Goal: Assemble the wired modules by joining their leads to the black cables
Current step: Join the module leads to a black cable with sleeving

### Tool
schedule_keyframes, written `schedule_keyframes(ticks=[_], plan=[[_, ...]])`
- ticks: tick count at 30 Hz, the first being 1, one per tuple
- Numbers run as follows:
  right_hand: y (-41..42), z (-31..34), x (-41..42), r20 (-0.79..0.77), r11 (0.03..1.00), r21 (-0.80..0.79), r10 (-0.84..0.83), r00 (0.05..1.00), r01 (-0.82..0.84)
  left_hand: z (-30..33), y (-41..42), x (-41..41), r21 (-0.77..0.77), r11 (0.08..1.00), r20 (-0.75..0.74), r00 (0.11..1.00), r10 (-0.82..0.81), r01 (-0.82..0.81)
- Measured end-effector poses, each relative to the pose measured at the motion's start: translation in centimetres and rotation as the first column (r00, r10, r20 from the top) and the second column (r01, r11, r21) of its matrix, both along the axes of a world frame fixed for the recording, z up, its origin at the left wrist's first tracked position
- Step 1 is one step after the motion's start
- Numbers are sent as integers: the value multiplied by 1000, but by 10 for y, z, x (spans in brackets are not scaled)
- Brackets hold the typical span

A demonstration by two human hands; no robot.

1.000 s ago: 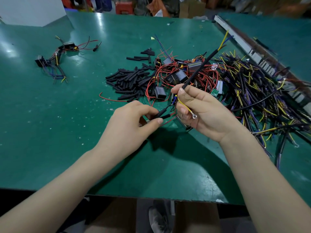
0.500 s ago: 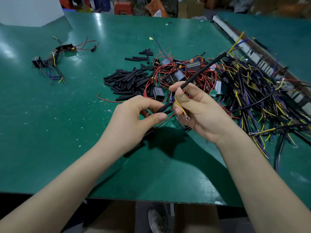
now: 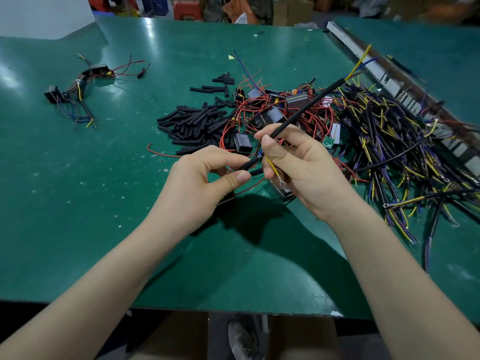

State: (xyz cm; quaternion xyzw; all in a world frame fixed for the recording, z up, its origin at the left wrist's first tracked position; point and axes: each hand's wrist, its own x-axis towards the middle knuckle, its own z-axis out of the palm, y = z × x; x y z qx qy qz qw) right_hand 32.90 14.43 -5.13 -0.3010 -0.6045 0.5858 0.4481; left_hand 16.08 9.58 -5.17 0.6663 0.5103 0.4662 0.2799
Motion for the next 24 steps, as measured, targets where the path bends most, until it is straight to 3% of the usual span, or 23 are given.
schedule_keyframes(ticks=[10,17,24], plan=[[1,0,2,-5,997,62,-52,999,52,1,-2,2,-20,1000,-18,1000,19,-20],[-4,3,1,134,964,244,-140,981,104,0,-5,4,-35,995,-23,996,88,-89],[-1,4,3,175,985,127,-139,975,118,2,-2,10,16,989,-32,988,150,-150]])
